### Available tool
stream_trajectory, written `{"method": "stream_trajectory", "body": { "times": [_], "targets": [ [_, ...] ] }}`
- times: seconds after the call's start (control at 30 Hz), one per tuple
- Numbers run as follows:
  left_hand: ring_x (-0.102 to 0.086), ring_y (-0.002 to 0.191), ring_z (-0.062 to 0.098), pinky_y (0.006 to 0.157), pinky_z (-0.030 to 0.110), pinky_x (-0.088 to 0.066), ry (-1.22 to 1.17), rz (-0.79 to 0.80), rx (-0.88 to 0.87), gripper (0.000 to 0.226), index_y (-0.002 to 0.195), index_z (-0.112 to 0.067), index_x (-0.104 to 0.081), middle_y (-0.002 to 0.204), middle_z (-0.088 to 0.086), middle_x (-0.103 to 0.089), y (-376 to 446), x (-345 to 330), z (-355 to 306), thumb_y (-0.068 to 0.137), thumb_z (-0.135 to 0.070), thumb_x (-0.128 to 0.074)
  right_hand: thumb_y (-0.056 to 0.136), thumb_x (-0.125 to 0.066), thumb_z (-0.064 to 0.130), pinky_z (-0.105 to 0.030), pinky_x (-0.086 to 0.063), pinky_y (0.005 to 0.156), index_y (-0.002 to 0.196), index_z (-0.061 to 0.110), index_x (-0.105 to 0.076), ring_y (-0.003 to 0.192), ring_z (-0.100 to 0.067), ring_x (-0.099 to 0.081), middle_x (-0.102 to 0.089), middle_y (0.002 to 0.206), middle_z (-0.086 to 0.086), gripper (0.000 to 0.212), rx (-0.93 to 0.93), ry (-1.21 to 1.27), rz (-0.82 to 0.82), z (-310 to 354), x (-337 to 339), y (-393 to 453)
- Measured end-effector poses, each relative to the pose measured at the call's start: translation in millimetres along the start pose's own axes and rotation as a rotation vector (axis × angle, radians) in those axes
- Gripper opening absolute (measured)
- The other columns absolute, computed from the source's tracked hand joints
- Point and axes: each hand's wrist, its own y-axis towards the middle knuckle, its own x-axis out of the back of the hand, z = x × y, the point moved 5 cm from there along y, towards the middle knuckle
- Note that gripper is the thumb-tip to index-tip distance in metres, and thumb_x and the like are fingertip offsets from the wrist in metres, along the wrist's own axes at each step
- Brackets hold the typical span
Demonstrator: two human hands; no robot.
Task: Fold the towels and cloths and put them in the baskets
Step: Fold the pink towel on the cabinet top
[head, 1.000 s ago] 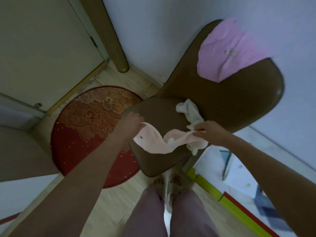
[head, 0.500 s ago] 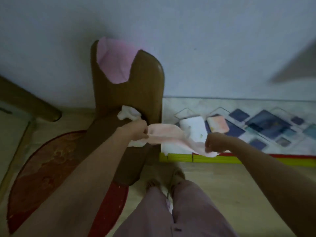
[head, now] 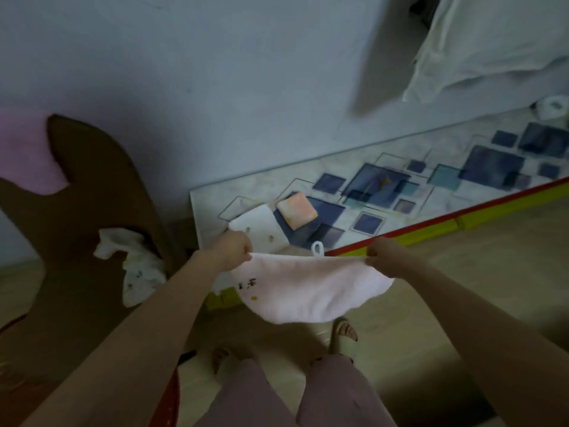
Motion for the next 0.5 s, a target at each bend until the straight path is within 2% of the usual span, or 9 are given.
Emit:
{"method": "stream_trajectory", "body": {
  "times": [0.1, 0.17, 0.23, 0.3, 0.43, 0.5],
  "targets": [
    [-0.053, 0.076, 0.017, 0.066, 0.024, -0.039, -0.058, -0.052, 0.116, 0.023, 0.090, -0.001, -0.066, 0.078, 0.003, -0.057, 29.8, -25.6, -33.9, 0.097, -0.018, -0.053, 0.089, -0.049, 0.011, -0.023, -0.027, 0.047, 0.055, 0.016, -0.039, 0.065, -0.020, -0.044, -0.040, 0.059, 0.000, 0.035, 0.016, 0.009, -0.009, -47.6, 1.9, 27.7],
    [-0.061, 0.085, 0.021, 0.074, 0.029, -0.050, -0.060, -0.064, 0.189, 0.023, 0.097, -0.002, -0.069, 0.092, 0.009, -0.066, 55.1, -48.1, -51.9, 0.096, -0.019, -0.053, 0.088, -0.049, 0.009, -0.024, -0.027, 0.048, 0.056, 0.014, -0.041, 0.062, -0.018, -0.043, -0.042, 0.060, -0.001, 0.034, 0.065, -0.005, 0.048, -71.1, 1.3, 51.3],
    [-0.062, 0.094, 0.023, 0.081, 0.031, -0.052, -0.081, -0.076, 0.228, 0.023, 0.102, -0.005, -0.069, 0.103, 0.011, -0.067, 86.4, -67.2, -67.1, 0.096, -0.018, -0.051, 0.090, -0.048, 0.009, -0.027, -0.029, 0.054, 0.062, 0.010, -0.049, 0.072, -0.021, -0.048, -0.049, 0.069, -0.004, 0.028, 0.100, -0.024, 0.062, -91.8, 5.2, 80.2],
    [-0.061, 0.095, 0.025, 0.079, 0.031, -0.048, -0.098, -0.107, 0.240, 0.025, 0.102, -0.004, -0.068, 0.106, 0.013, -0.065, 121.9, -76.7, -78.6, 0.098, -0.016, -0.046, 0.092, -0.049, 0.009, -0.027, -0.028, 0.062, 0.075, 0.009, -0.057, 0.084, -0.025, -0.052, -0.055, 0.083, -0.011, 0.019, 0.129, -0.035, 0.036, -112.0, 12.1, 117.4],
    [-0.061, 0.088, 0.027, 0.072, 0.035, -0.045, -0.130, -0.348, 0.235, 0.027, 0.093, -0.003, -0.068, 0.097, 0.015, -0.067, 194.3, -68.5, -92.2, 0.099, -0.014, -0.043, 0.091, -0.053, 0.012, -0.029, -0.026, 0.059, 0.063, 0.009, -0.052, 0.076, -0.024, -0.051, -0.049, 0.068, -0.011, 0.029, 0.145, 0.072, -0.080, -147.7, 37.9, 195.6],
    [-0.061, 0.087, 0.031, 0.071, 0.036, -0.044, -0.187, -0.480, 0.223, 0.026, 0.093, -0.001, -0.068, 0.093, 0.018, -0.067, 221.2, -54.5, -99.1, 0.098, -0.013, -0.046, 0.094, -0.054, 0.014, -0.029, -0.033, 0.061, 0.074, 0.004, -0.064, 0.079, -0.029, -0.057, -0.058, 0.076, -0.017, 0.024, 0.120, 0.172, -0.214, -159.8, 54.6, 222.0]
  ]
}}
